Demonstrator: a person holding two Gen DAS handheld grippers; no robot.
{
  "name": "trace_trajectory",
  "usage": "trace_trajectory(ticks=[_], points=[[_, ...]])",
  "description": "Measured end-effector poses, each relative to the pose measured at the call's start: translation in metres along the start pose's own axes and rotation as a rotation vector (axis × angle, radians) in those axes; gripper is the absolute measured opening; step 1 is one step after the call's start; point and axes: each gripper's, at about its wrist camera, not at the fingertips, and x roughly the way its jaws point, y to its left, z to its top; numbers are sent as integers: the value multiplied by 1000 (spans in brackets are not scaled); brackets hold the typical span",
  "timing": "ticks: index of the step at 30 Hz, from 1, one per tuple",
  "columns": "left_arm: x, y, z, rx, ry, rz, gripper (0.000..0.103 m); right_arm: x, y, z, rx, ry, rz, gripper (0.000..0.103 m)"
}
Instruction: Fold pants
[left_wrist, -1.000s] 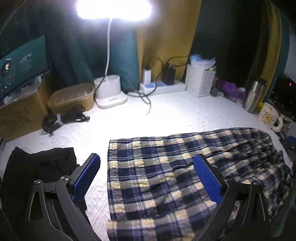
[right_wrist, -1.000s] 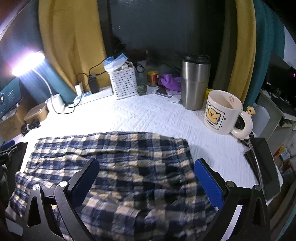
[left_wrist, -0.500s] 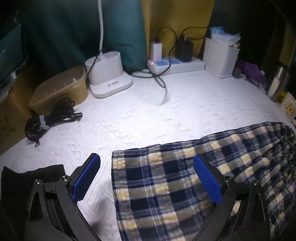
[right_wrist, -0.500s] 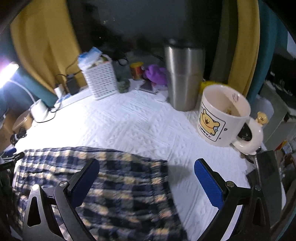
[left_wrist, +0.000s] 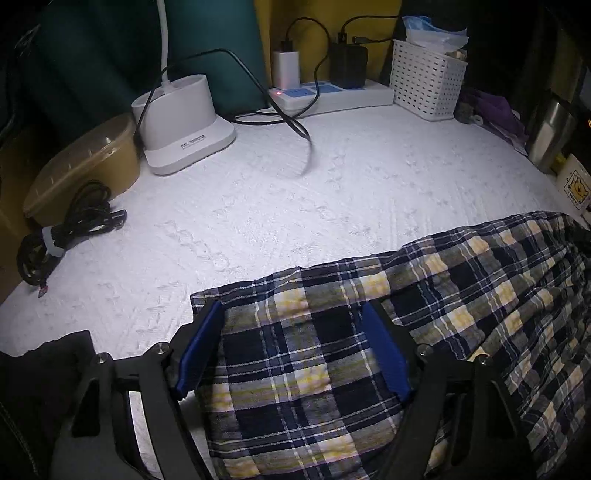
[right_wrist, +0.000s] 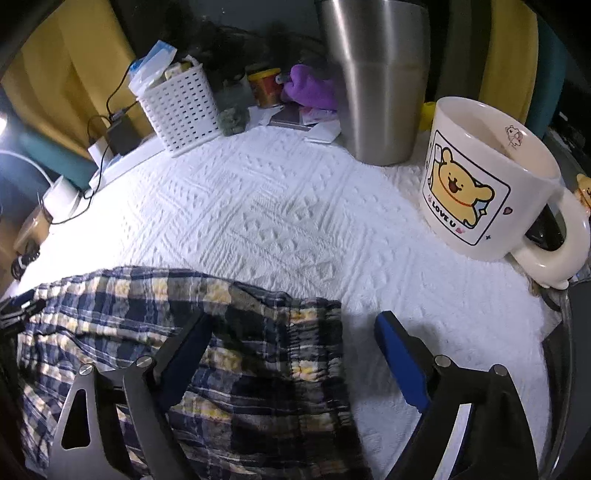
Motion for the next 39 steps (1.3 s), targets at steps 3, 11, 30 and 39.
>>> trace_trajectory(ticks=[3,11,30,39], points=[[0,-3,-2,-7,-17,-9,63,-2,5,-4,-30,-13,-12,77],[-17,-25,-5,68,-101,-46,2,-9,18,-8,-82,-46,-29,30],[-34,-10,66,88,-260,-6,0,-26,4,20,17,-209,-146,29],[-4,11,39,4,-45,-101,25,-5,-3,20,27,-147,-143,29]])
